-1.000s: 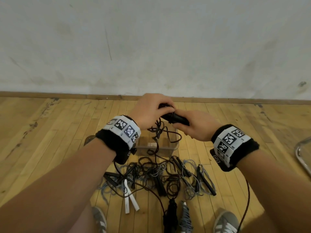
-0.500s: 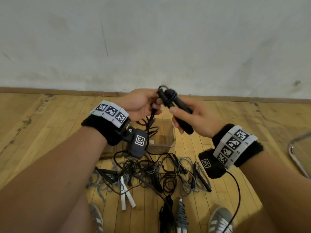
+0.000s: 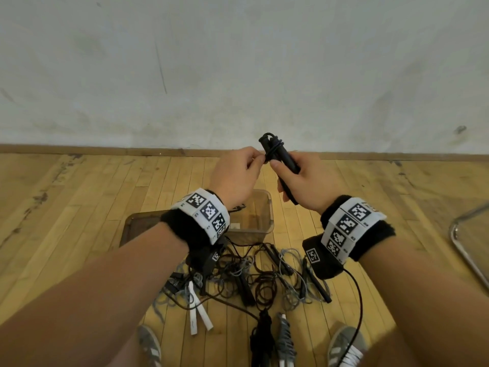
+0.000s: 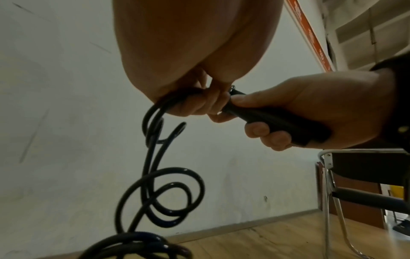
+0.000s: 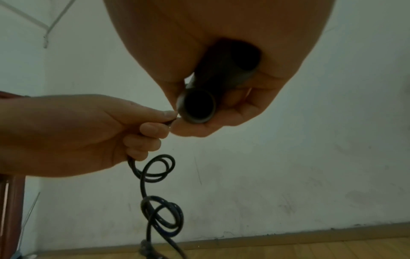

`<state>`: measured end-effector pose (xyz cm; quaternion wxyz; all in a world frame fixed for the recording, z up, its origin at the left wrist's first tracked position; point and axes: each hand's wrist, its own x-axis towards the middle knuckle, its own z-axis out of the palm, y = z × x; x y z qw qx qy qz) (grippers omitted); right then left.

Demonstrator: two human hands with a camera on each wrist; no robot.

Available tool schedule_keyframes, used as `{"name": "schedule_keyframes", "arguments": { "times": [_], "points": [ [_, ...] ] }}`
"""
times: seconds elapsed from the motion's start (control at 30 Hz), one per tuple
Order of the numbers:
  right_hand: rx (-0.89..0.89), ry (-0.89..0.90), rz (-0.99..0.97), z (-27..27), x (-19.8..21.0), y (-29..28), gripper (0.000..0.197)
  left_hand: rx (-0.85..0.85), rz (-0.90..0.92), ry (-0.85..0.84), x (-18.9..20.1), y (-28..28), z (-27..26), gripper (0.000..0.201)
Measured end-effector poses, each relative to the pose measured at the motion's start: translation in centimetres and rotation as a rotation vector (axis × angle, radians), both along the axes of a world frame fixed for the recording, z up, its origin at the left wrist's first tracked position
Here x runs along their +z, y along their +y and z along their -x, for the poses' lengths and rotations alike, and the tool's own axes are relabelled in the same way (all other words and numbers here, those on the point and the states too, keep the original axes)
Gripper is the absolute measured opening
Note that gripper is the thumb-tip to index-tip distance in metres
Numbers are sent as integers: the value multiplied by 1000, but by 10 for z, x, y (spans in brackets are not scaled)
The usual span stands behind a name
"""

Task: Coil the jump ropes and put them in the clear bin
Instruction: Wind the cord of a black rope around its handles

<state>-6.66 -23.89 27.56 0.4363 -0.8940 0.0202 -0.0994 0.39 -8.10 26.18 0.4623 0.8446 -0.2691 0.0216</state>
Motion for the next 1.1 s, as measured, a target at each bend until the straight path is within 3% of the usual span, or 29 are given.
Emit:
{"name": "schedule_keyframes", "arguments": {
  "times": [0.13,0.3,0.53,0.63,0.8,0.93,1.1],
  "points": [
    [-98,-16,-21,-4,-3,-9,19,7,-40,34,1,0,8,25],
    [-125,-15,32,-5,-5,-13,18,-36,10,224,0,1,12,18],
    [-185,5,158,-8,-16,-15,20,-80,20,229,3,2,7,17],
    [-230,30,279,-9,-24,-14,24,-71,12,219,5,0,11,27],
    [-283,24,644,-8,-22,-1,34,-8,88,304,5,-2,13,41],
    [-266,-35,762,-2,-20,12,47,97,272,422,5,-4,13,46],
    [-278,-169,848,2,-21,27,65,179,345,453,8,0,8,62]
  ]
}}
